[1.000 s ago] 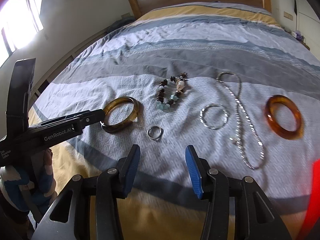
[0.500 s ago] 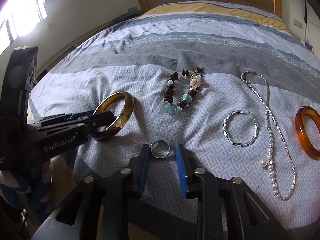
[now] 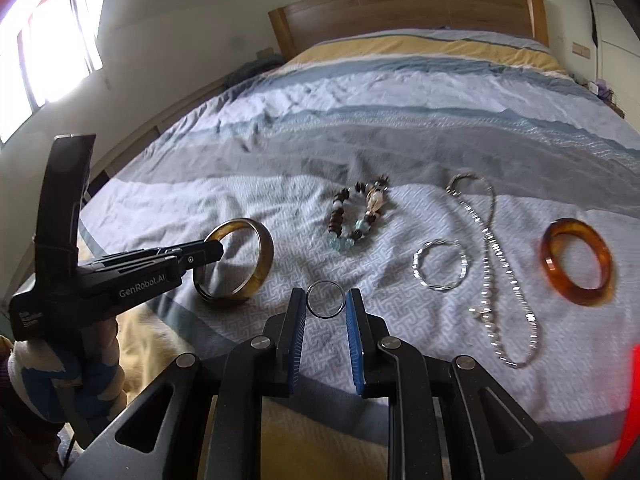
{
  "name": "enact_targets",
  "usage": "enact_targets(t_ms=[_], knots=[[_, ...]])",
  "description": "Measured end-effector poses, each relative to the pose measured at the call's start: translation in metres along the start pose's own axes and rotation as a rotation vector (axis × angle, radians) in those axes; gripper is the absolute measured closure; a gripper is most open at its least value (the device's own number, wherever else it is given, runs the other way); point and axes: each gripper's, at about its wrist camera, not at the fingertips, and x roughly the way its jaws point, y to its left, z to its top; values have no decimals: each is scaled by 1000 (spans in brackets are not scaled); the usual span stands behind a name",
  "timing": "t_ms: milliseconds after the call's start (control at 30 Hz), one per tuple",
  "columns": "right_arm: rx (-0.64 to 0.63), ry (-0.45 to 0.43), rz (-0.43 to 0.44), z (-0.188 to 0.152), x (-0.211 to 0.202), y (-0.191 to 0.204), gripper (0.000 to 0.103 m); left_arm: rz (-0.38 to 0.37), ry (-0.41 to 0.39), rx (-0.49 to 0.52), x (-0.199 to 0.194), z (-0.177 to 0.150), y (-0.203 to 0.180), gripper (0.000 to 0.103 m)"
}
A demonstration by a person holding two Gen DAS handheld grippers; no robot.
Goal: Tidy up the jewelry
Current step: 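Carry the ring and brown bangle into the red box and open both tools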
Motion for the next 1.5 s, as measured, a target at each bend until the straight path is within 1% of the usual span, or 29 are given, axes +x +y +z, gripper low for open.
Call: enact_targets(t_ms=[200,400,600,800,967,1167,1333,1433,1500], knots=[[18,-51,-29,0,-52,-14,83,-35,-23,24,-30,-3,-32,95],[42,-91,-97,-9,-111,-47,83,-92,-42,78,-56,-7,-83,95],[93,-111,-197,-30,-164,-101,83,-171,-43,140,-69,-12,-151,95],[139,-101,-303,-58,-204,-162,83,-254,-16,216,-67,-24,-227,95],[186,-52,-374,-82,-217,-214,83,-301,28,285,-53,-39,-286,95],[221,9,-416,-102,-212,-254,83,-325,79,370,-30,-61,-338,95],[252,39,-442,-113,-207,-272,83,-331,121,423,-14,-77,-365,95],[262,55,-452,-117,-204,-278,83,-329,154,441,-4,-86,-373,94],[265,66,-457,-118,-201,-280,83,-315,173,449,2,-91,-375,94]])
